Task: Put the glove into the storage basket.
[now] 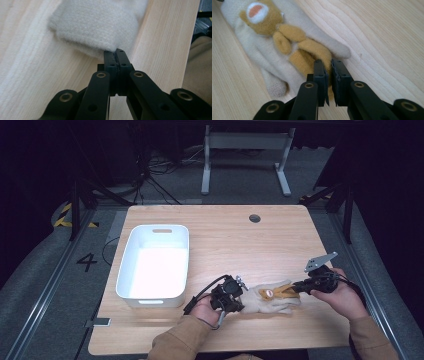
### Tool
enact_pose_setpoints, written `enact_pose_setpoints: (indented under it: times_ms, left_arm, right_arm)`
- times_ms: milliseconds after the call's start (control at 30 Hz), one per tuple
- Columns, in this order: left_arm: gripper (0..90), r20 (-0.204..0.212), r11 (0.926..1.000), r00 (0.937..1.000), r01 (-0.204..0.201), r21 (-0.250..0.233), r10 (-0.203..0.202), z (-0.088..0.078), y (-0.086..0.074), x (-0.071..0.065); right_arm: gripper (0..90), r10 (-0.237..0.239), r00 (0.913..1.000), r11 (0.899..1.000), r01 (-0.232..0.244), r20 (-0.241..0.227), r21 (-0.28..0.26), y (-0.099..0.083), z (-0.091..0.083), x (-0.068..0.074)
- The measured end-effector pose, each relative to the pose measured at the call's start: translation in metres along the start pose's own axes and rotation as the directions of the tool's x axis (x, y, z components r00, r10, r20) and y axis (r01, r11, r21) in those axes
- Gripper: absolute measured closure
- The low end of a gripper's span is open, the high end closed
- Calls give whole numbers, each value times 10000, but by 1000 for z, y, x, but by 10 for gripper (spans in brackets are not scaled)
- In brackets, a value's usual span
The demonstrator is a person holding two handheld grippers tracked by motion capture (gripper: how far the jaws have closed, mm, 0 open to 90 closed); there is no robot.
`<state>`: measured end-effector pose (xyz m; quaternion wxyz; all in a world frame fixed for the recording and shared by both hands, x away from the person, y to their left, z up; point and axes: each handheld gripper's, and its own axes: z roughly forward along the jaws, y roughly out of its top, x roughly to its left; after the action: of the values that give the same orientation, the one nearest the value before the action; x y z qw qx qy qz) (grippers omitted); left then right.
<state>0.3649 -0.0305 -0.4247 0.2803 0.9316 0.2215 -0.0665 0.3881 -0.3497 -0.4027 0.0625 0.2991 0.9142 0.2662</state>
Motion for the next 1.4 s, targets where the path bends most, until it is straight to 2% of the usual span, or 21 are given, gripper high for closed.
enact_pose_setpoints:
  times_ms: [100, 133, 333, 600, 767, 933, 1033, 1100, 1200, 1400]
  left_arm:
    - [900, 59, 9997, 9999, 82, -225, -81, -6, 1, 0]
    - [900, -6, 9995, 10000, -20, -304, 20, -9, 1, 0]
    - [900, 36, 9974, 10000, -56, -716, 59, -20, 3, 1]
    - [900, 382, 9940, 9992, -77, -1093, 120, -31, 7, 2]
    - [900, 840, 9911, 9960, -185, -1315, 297, -32, 11, 1]
    - [900, 855, 9925, 9955, -311, -1185, 414, -26, 14, -1]
    - [900, 833, 9955, 9964, -88, -943, 167, -16, 12, 4]
    - [900, 854, 9971, 9963, 82, -756, -17, -10, 11, 8]
    - [900, 712, 9986, 9975, 25, -521, 12, -3, 10, 10]
    - [900, 238, 9995, 9997, -34, -309, 42, -2, 7, 11]
  right_arm:
    - [825, 74, 9999, 10000, -74, 116, -29, 0, -6, 1]
    - [825, 79, 9998, 10000, -78, 174, -63, 1, -9, 2]
    - [834, 265, 9992, 9996, -262, 309, -117, 2, -23, 6]
    - [836, 425, 9973, 9989, -412, 598, -223, 1, -42, 15]
    - [837, 583, 9948, 9977, -553, 831, -386, -2, -56, 19]
    - [836, 808, 9923, 9960, -769, 935, -445, -4, -67, 20]
    - [836, 924, 9924, 9956, -907, 810, -249, -5, -60, 17]
    - [835, 953, 9922, 9953, -963, 804, 96, -6, -50, 14]
    - [834, 920, 9928, 9948, -950, 766, 363, -6, -38, 12]
    - [831, 947, 9928, 9947, -973, 730, 335, -8, -25, 7]
